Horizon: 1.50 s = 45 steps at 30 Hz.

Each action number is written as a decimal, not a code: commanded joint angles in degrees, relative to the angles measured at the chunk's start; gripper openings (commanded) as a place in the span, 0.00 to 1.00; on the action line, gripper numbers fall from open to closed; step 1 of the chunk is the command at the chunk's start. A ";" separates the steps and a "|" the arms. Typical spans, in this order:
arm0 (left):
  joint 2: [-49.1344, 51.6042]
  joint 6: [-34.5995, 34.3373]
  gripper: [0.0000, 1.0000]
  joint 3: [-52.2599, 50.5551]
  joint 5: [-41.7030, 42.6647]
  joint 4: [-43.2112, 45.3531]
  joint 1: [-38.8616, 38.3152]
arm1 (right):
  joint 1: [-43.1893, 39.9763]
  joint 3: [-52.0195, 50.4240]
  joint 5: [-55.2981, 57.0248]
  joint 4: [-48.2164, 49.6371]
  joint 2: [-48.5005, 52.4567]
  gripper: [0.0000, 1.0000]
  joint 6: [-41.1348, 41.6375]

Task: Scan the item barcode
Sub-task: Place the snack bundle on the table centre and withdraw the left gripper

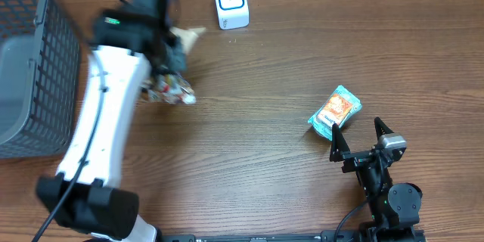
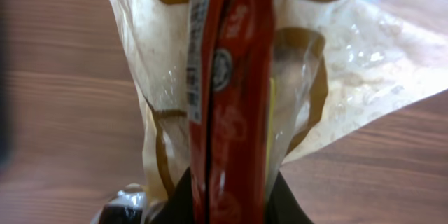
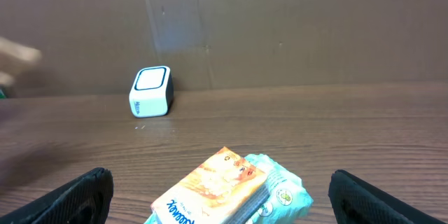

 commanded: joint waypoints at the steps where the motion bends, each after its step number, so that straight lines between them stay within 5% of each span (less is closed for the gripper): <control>1: -0.11 -3.93 0.07 -10.25 -2.25 6.69 -4.15 | -0.11 -0.57 0.57 0.24 -0.55 1.00 -0.15; 13: -0.11 -5.40 0.10 -35.17 -5.64 33.57 -12.76 | -0.11 -0.57 0.57 0.24 -0.55 1.00 -0.15; 19: -0.07 -5.40 0.46 -36.30 -5.22 34.47 -12.79 | -0.11 -0.57 0.57 0.22 -0.55 1.00 -0.15; 25: -0.07 -5.07 0.58 -36.28 -4.85 34.56 -12.79 | -0.11 -0.57 0.57 0.24 -0.55 1.00 -0.15; 35: -0.63 -3.50 0.51 -26.88 -5.18 24.85 -12.68 | -0.11 -0.57 0.57 0.24 -0.55 1.00 -0.15; 45: -0.42 -4.83 0.44 -27.82 -5.68 18.64 -11.54 | -0.11 -0.57 0.57 0.24 -0.55 1.00 -0.15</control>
